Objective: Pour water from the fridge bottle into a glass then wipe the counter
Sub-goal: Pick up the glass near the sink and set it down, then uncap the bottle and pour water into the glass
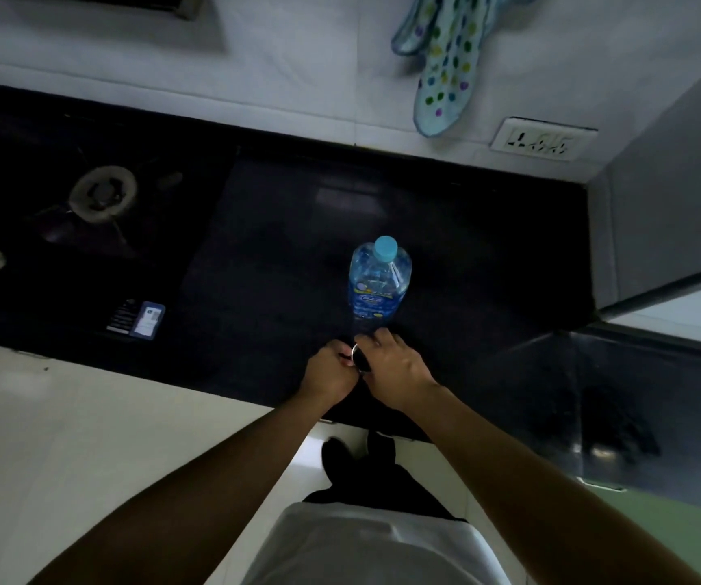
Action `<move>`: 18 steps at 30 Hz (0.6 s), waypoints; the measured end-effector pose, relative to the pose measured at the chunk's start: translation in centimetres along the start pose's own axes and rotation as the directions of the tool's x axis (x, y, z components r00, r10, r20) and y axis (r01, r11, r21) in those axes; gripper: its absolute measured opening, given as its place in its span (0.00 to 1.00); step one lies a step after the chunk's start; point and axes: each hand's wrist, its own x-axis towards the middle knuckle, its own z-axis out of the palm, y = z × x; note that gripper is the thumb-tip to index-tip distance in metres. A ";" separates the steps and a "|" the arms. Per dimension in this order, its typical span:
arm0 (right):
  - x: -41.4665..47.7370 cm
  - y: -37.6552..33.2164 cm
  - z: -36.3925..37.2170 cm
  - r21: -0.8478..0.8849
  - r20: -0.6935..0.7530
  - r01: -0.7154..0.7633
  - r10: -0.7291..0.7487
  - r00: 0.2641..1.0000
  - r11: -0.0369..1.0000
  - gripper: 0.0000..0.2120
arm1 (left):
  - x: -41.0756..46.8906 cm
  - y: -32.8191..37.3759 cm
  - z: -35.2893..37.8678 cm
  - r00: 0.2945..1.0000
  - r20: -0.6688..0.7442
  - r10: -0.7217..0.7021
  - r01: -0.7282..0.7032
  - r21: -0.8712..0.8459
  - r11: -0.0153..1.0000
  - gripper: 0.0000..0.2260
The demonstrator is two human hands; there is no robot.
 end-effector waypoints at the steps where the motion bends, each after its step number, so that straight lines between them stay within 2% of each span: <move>1: 0.0 0.0 0.0 -0.003 0.012 -0.003 0.003 1.000 1.000 0.32 | 0.0 -0.1 0.0 1.000 0.005 0.005 -0.005 0.005 1.000 0.10; 7: -1.1 -0.1 -0.8 -0.039 -0.031 -0.006 0.005 1.000 0.999 0.37 | 0.4 -0.1 -1.6 0.998 0.040 0.041 -0.041 0.011 0.999 0.14; 11: -2.7 0.2 -2.6 0.078 -0.167 -0.029 0.042 0.985 0.996 0.32 | 1.8 1.9 -5.0 0.995 0.009 0.101 -0.100 -0.074 0.992 0.23; 15: -3.7 0.3 -6.1 0.314 -0.420 0.033 0.108 0.901 0.949 0.20 | 3.1 5.5 -7.8 0.975 0.020 0.223 -0.219 -0.108 0.970 0.35; 18: -3.1 0.1 -9.5 0.410 -0.550 0.111 0.148 0.822 0.905 0.20 | 3.8 7.8 -8.5 0.941 0.091 0.326 -0.317 -0.102 0.943 0.37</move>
